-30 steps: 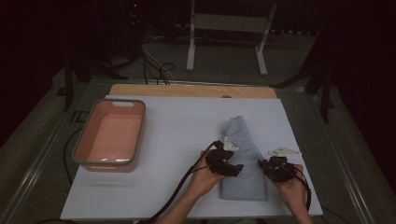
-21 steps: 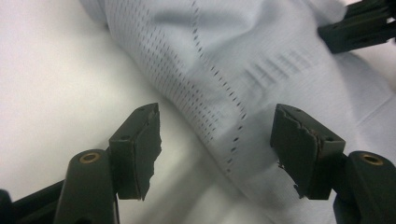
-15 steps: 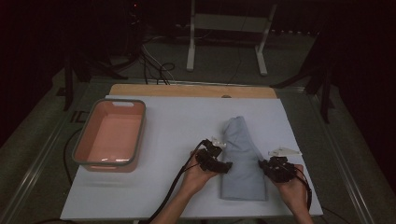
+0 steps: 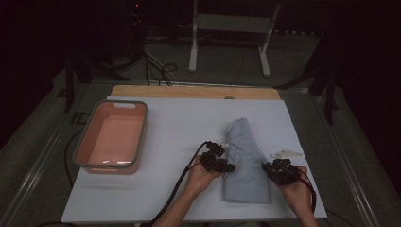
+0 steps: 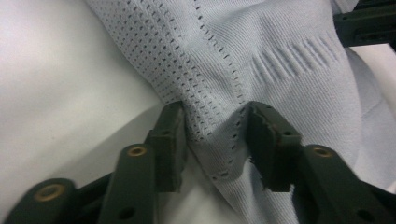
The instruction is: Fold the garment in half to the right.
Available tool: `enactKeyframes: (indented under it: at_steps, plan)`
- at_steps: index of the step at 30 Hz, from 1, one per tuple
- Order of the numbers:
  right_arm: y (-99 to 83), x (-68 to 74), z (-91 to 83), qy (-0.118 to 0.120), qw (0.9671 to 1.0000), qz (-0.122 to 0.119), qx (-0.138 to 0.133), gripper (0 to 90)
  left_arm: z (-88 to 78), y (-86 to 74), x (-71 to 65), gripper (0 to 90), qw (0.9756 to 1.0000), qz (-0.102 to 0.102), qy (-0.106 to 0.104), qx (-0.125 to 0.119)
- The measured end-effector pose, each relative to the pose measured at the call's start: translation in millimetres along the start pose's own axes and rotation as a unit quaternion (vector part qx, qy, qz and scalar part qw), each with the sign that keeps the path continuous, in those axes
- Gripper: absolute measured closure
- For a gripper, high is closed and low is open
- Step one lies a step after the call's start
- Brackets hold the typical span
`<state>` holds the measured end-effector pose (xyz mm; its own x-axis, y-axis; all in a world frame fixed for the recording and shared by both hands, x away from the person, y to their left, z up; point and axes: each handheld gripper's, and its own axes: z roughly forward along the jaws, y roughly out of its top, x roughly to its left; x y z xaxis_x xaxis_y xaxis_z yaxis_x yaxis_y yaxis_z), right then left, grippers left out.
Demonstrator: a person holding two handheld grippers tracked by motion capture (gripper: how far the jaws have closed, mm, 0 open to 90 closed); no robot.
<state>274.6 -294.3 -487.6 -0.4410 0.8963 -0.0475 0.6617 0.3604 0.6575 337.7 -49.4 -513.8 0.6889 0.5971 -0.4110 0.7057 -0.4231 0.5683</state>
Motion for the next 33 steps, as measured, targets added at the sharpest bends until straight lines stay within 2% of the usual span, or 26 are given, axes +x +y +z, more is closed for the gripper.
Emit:
enactKeyframes:
  at_steps: [1, 5, 7, 18, 33]
  plan:
    - [-0.2, -0.4, 0.1, 0.001, 1.0000, -0.006, 0.001, 82.7, -0.3, 0.0, -0.5, 62.8, 1.0000, 0.002, 0.001, 0.001]
    - [0.0, -0.1, 0.1, 0.001, 1.0000, -0.002, 0.000, 82.7, -1.8, 0.5, -2.4, 79.1, 0.9998, 0.012, 0.018, -0.001]
    - [-0.2, -0.4, -0.1, 0.003, 1.0000, -0.006, 0.001, 82.7, -2.8, 0.1, -3.9, 82.0, 0.9995, 0.019, 0.024, -0.001]
    - [0.1, 1.3, 0.3, 0.005, 0.9999, -0.010, 0.000, 82.8, -14.3, -2.5, -5.0, 84.0, 0.9992, 0.027, 0.026, -0.012]
    - [4.6, 11.6, 4.2, 0.019, 0.9997, -0.016, -0.002, 82.6, -25.5, -9.7, 3.6, 84.1, 0.9993, 0.016, 0.028, -0.018]
